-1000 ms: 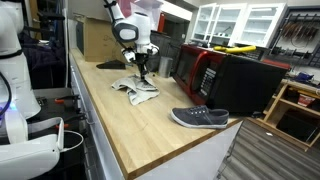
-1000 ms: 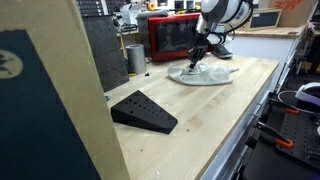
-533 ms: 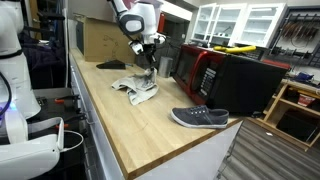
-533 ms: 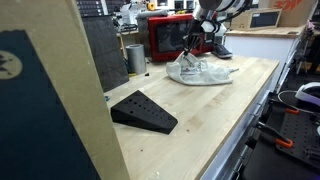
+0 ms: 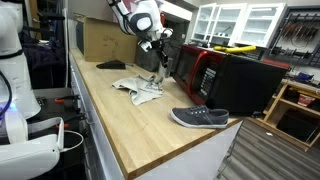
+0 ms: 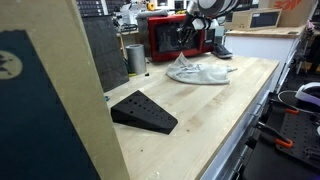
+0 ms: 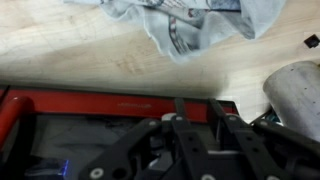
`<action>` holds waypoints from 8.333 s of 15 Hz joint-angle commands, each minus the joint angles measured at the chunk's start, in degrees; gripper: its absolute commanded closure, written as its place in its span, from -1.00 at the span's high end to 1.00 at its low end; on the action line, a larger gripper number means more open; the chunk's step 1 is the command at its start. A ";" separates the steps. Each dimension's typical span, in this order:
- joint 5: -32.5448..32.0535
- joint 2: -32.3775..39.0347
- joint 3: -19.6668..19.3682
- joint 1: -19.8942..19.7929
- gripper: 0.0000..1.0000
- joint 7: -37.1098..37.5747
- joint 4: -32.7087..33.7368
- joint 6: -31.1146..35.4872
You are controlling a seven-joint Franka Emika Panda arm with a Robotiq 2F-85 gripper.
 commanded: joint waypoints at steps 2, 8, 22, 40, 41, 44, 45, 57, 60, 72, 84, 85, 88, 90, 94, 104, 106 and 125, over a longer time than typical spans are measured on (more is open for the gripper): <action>-12.37 0.34 -5.56 3.99 0.35 10.50 0.85 3.21; -8.09 -3.63 -2.23 1.88 1.00 3.63 -4.86 -2.40; 12.56 -3.58 -1.06 -2.84 1.00 -2.94 -12.49 -10.87; 28.06 1.44 1.11 -6.30 1.00 -12.67 -12.38 -7.19; 28.68 1.43 1.46 -6.34 1.00 -12.85 -12.14 -7.35; 29.82 1.60 2.27 -6.08 1.00 -13.35 -11.62 -7.38; 29.96 1.85 2.56 -5.94 1.00 -13.25 -11.40 -7.31; 30.51 3.96 4.99 -5.78 1.00 -12.62 -8.15 -7.99; 31.26 3.98 5.90 -5.76 1.00 -12.78 -7.71 -8.19; 39.53 -0.76 9.38 -6.90 1.00 -17.18 -8.61 -9.21; 44.99 -2.92 9.61 -6.84 1.00 -21.25 -9.04 -10.05; 45.14 -2.92 9.61 -6.90 1.00 -21.76 -9.11 -10.10; 45.36 -3.10 9.59 -7.07 0.35 -22.57 -9.44 -10.08; 45.62 -3.42 9.59 -7.16 0.02 -23.51 -9.72 -10.20; 46.29 -4.51 9.68 -7.24 -0.59 -25.31 -10.32 -10.37; 49.77 -8.80 9.80 -6.66 -0.99 -29.88 -12.54 -12.38; 50.51 -10.93 10.12 -6.25 -0.99 -31.60 -13.70 -15.86; 60.30 -19.47 10.03 12.30 -0.99 -35.33 -14.01 -58.86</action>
